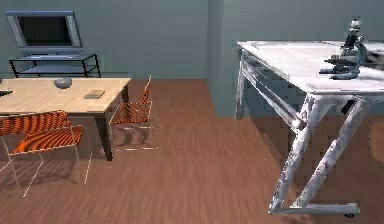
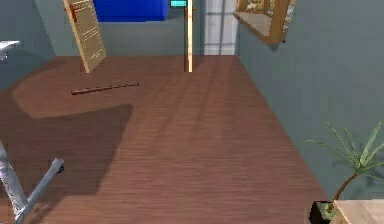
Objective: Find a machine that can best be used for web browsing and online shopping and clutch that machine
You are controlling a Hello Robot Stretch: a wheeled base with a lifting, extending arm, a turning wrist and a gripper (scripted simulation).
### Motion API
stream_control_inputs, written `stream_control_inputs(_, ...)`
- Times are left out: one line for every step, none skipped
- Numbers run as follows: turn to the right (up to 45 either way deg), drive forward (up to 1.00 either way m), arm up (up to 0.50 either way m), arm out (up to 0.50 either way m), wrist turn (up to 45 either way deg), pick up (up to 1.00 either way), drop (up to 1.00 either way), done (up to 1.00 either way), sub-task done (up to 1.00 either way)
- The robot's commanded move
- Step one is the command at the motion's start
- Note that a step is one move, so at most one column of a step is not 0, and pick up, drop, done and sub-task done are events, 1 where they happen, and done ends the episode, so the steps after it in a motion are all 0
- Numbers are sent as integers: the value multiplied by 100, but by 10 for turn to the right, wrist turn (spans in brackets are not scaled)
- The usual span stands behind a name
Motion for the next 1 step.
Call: stream_control_inputs(0,15,0,0,0,0,0,0,0)
